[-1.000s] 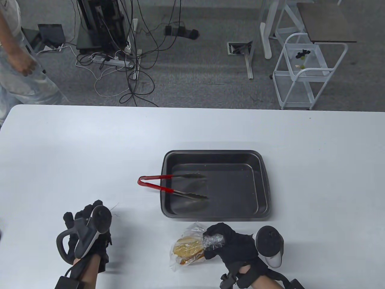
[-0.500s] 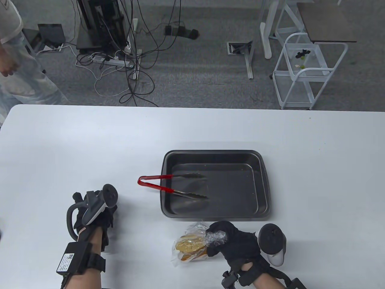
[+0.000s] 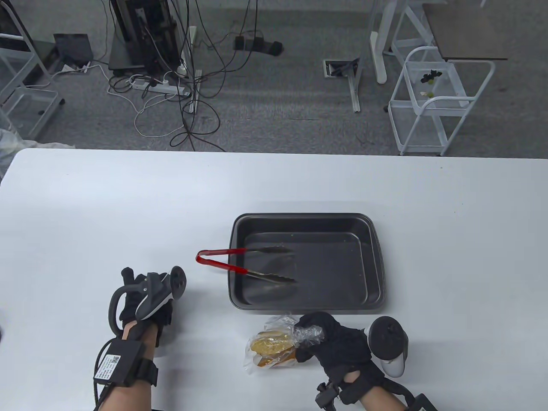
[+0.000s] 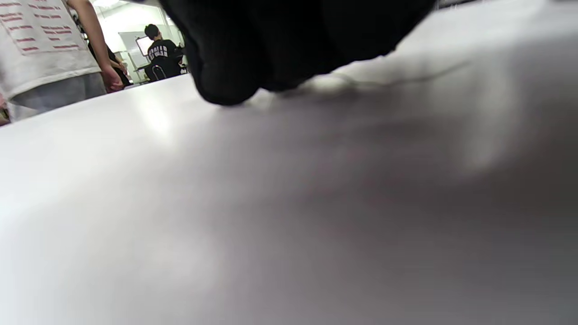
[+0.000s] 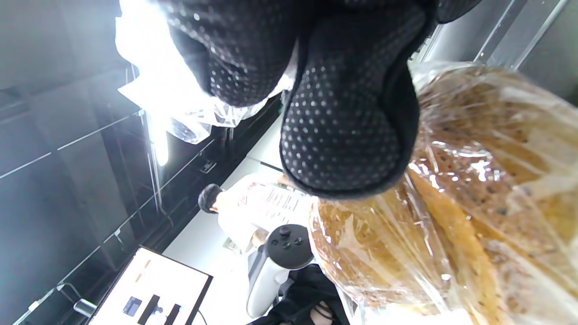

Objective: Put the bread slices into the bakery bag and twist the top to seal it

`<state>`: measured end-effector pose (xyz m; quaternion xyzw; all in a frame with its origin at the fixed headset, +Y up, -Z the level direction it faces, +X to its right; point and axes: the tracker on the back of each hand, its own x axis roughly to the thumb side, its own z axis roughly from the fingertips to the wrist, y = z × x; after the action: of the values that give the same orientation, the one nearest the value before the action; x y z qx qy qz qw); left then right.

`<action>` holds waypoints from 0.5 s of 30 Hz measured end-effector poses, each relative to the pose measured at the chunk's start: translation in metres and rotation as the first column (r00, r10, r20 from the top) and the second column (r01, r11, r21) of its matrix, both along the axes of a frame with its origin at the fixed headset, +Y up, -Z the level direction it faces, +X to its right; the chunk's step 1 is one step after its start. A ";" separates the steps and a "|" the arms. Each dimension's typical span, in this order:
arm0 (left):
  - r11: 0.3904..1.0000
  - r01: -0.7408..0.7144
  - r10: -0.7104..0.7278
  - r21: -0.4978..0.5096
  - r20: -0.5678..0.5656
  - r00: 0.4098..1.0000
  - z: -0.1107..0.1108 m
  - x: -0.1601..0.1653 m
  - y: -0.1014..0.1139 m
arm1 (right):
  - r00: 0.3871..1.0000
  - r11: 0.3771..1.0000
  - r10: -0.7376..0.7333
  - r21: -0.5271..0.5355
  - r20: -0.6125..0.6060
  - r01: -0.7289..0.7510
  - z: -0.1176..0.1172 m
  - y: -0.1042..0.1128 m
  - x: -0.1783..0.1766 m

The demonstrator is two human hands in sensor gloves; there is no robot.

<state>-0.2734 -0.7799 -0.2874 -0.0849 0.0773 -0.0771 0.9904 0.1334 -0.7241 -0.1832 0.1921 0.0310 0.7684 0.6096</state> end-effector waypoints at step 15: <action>0.578 -0.723 0.810 -0.378 0.375 0.452 0.091 0.127 0.108 | 0.992 0.994 0.049 0.089 0.113 -0.059 -0.002 0.002 0.005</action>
<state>-0.1464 -0.6724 -0.1968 -0.1679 -0.2412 0.3533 0.8882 0.1387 -0.7223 -0.1850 0.1762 -0.0329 0.7947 0.5799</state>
